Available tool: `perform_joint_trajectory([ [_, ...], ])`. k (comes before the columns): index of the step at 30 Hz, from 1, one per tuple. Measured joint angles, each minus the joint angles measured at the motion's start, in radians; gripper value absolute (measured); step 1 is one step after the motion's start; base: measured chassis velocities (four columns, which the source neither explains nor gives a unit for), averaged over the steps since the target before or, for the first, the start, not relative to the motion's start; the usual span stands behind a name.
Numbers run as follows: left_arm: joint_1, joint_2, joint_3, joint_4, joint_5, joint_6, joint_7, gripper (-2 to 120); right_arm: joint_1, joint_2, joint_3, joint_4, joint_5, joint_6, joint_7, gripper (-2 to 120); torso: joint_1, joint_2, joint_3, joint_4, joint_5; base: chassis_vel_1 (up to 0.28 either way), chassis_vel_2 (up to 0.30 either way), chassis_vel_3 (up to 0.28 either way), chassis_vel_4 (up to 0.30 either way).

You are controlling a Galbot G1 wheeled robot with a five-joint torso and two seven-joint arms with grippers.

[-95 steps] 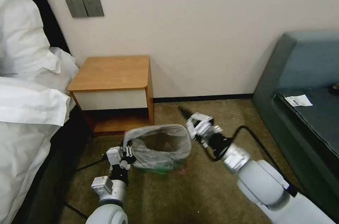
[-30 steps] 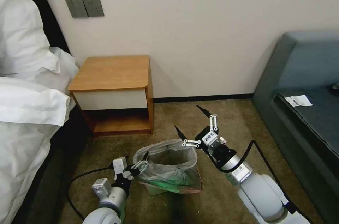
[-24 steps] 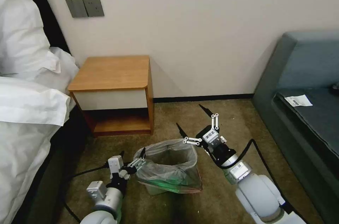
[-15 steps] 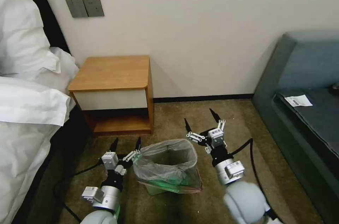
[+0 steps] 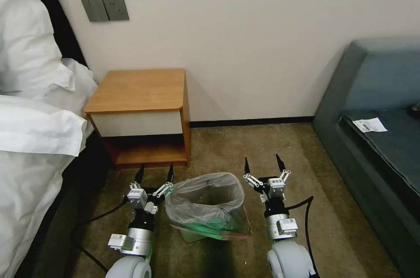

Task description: Pick up the garbage bag from the table and place it over the trash can.

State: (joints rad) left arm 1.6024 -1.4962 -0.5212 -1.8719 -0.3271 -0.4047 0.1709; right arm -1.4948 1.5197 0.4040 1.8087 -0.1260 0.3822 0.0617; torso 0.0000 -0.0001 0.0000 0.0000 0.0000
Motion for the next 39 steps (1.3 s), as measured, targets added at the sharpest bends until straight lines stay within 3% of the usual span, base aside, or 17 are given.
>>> perform_joint_trajectory([
  [39,0.001,0.001,0.000,-0.001,0.005,0.012,-0.013,97,-0.002,-0.011,0.006,0.011,0.000,-0.003,-0.012,100,0.000,0.000,0.000,0.0000,0.0000,0.000,0.000,0.000,0.000],
])
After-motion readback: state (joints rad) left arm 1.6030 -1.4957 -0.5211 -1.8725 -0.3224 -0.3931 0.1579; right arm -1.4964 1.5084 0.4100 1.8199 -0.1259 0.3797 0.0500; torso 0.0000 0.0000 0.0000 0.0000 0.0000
